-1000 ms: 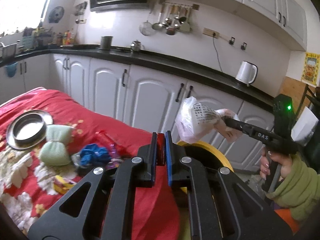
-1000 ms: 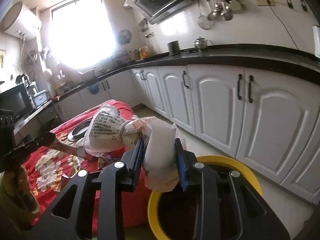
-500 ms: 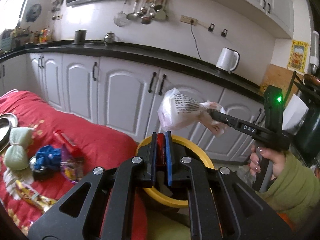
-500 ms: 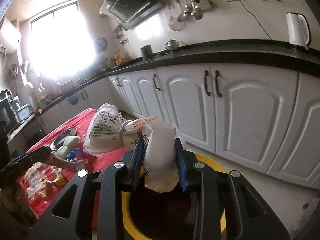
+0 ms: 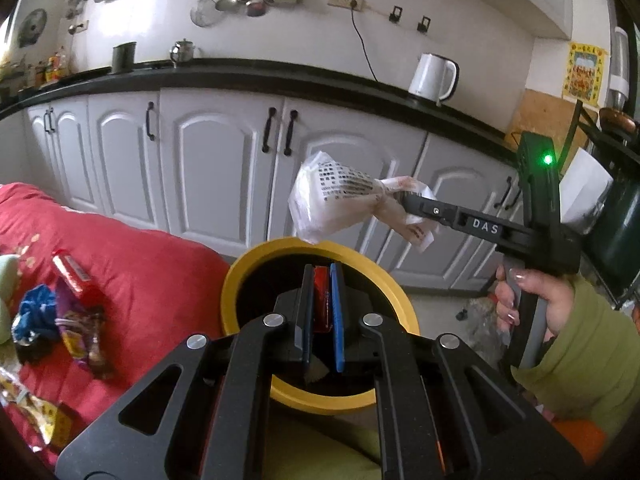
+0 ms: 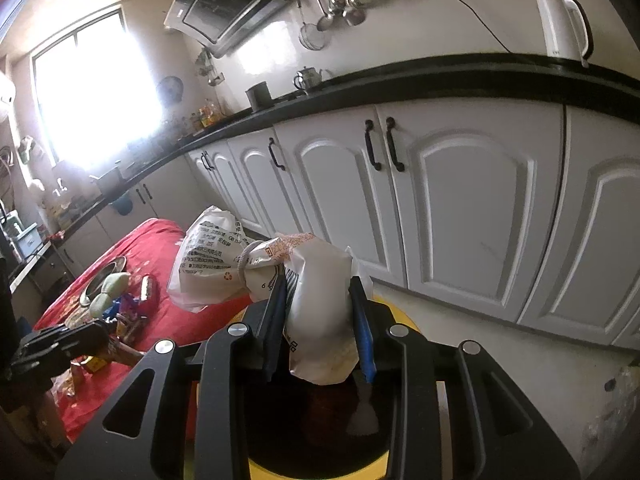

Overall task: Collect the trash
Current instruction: 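Carry the red wrapper and white plastic bag over the yellow bin with both grippers, then open the left gripper over the bin while the right gripper releases the white bag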

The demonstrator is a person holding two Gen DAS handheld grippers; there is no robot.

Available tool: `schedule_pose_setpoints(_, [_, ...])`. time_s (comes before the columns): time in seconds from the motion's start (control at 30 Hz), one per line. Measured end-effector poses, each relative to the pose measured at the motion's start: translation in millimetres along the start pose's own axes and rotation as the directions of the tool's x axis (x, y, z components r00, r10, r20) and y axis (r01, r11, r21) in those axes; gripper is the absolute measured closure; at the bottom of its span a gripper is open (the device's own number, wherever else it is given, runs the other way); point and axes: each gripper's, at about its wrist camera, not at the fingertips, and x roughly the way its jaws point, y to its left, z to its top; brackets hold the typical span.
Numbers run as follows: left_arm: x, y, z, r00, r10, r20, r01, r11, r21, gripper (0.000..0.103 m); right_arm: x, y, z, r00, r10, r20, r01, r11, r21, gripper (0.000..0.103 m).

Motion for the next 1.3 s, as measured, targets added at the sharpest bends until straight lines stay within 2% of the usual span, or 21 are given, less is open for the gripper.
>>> schedule_pose_setpoints(0.3, [23.0,-4.2,-9.6,0.998,-0.022,-0.065,0.022,1.0,-0.001,0.099,11.8,-12.7,-8.6,0.999,-0.003,-0.043,0.004,0.999,0.037,0.071])
schedule_pose_setpoints(0.77, [58.4,-3.0,-25.5,0.988,-0.052,-0.148,0.048,0.999,-0.025,0.099,36.4,-15.0,-21.9,0.992,0.052,-0.119,-0.042,0.995,0.087,0.067])
schedule_pose_setpoints(0.83, [62.2,-1.9,-26.5,0.987,-0.05,-0.154,0.046,0.999,-0.029,0.099,38.5,-15.8,-22.0,0.991,0.062,-0.121,-0.05,0.994,0.098,0.064])
schedule_pose_setpoints(0.9, [64.1,-0.4,-27.4,0.987,-0.04,-0.157,0.035,0.999,-0.031,0.093,39.6,-16.1,-22.0,0.99,0.064,-0.123,-0.051,0.993,0.102,0.055])
schedule_pose_setpoints(0.97, [65.1,0.5,-27.7,0.986,-0.031,-0.161,0.026,0.999,-0.035,0.068,38.8,-17.3,-22.2,0.992,0.054,-0.117,-0.042,0.993,0.107,0.052])
schedule_pose_setpoints(1.03, [64.1,2.4,-28.0,0.987,-0.024,-0.159,0.017,0.999,-0.045,0.052,37.9,-19.4,-21.5,0.992,0.053,-0.113,-0.039,0.992,0.122,0.05])
schedule_pose_setpoints(1.1, [61.8,4.6,-28.6,0.988,-0.016,-0.154,0.009,0.999,-0.051,0.047,37.5,-22.0,-21.7,0.992,0.054,-0.11,-0.039,0.99,0.134,0.046])
schedule_pose_setpoints(1.13, [60.8,5.3,-28.7,0.988,-0.013,-0.154,0.005,0.999,-0.051,0.04,37.5,-21.7,-21.7,0.993,0.052,-0.109,-0.037,0.99,0.135,0.045])
schedule_pose_setpoints(1.17, [59.4,5.7,-28.6,0.988,-0.004,-0.153,-0.003,0.999,-0.051,0.027,37.0,-21.3,-21.5,0.993,0.05,-0.108,-0.035,0.99,0.135,0.043])
schedule_pose_setpoints(1.27, [53.3,6.7,-27.9,0.99,0.015,-0.143,-0.023,0.999,-0.049,0.012,34.9,-20.3,-20.5,0.994,0.048,-0.1,-0.034,0.991,0.129,0.04])
schedule_pose_setpoints(1.3, [50.8,7.2,-27.5,0.99,0.026,-0.14,-0.033,0.998,-0.048,0.011,33.7,-19.0,-19.8,0.994,0.046,-0.096,-0.034,0.992,0.122,0.038])
